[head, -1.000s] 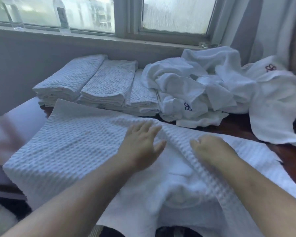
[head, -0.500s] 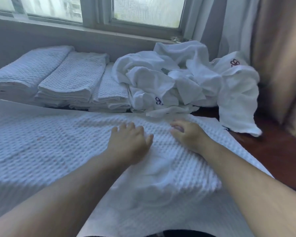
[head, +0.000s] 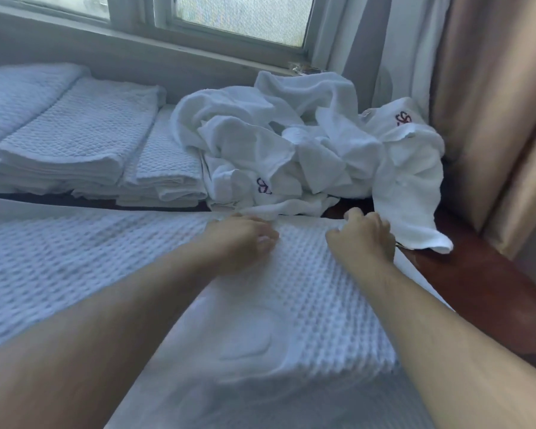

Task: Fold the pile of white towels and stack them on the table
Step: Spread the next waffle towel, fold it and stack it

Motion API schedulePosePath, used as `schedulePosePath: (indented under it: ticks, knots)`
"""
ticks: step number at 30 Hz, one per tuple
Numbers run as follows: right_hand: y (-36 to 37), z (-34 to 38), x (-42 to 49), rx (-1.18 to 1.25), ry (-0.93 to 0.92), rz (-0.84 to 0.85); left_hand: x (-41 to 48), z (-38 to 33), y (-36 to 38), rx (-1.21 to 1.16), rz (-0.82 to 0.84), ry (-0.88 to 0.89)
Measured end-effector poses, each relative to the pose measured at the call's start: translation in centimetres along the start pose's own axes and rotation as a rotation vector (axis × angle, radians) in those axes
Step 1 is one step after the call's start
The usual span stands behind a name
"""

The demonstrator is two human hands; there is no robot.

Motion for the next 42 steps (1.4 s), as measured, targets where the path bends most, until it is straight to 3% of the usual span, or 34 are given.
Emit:
schedulePosePath:
  ticks: [3, 5, 12, 17, 20, 23, 26, 29, 33, 35, 37, 39, 42]
  knots:
    - [2.3, 1.1, 1.0, 0.179, 0.083, 0.126, 1.5, 1.1, -0.5, -0.11, -0.068, 0.014]
    - [3.6, 1.3, 1.2, 0.139, 0.079, 0.137, 2.1, 1.9, -0.7, -0.144, -0.15, 0.031]
    - [4.4, 1.2, 2.1, 0.097, 0.089, -0.004, 3.7, 2.4, -0.3, -0.044, -0.188, 0.08]
    - [3.0, 0.3, 2.1, 0.313, 0.199, -0.153, 3.3, 2.0, 0.2, 0.134, -0.148, 0.053]
    - [2.5, -0.4, 2.2, 0.412, 0.21, -0.159, 3.1, 1.9, -0.4, 0.151, -0.139, 0.033]
    - [2.4, -0.8, 2.6, 0.406, 0.236, -0.033, 3.0, 1.4, -1.1, 0.111, -0.15, 0.034]
    - [3.1, -1.0, 2.9, 0.338, 0.318, 0.216, 2.6, -0.1, -1.9, 0.14, -0.196, 0.111]
    - [3.4, 0.4, 3.5, 0.196, 0.176, 0.328, 1.8, -1.8, -2.9, 0.202, -0.28, 0.211]
    - [3.4, 0.3, 3.7, 0.409, 0.236, 0.176, 0.8, -2.8, -2.9, 0.196, -0.323, 0.232]
    - [3.0, -0.4, 3.2, 0.581, 0.295, 0.0, 0.4, -2.2, -2.2, 0.113, -0.236, 0.153]
    - [2.6, -0.9, 2.3, 0.714, 0.313, -0.126, -0.2, -1.4, -1.1, 0.08, -0.037, 0.075]
    - [2.4, -0.8, 2.0, 0.782, 0.327, -0.153, -0.5, -1.1, -0.5, 0.1, 0.101, 0.047]
    - [2.5, -0.2, 2.7, 0.774, 0.316, -0.08, 0.2, -1.6, -0.9, 0.092, 0.039, 0.08]
Point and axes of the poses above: each hand's wrist, its own x-axis towards the middle knuckle, its own y-axis out of the palm, z = x × y, the point moved 8 cm from there along x, towards the middle knuckle, and after that the axes turned 13 degrees about -z, right-handed, at the moved point
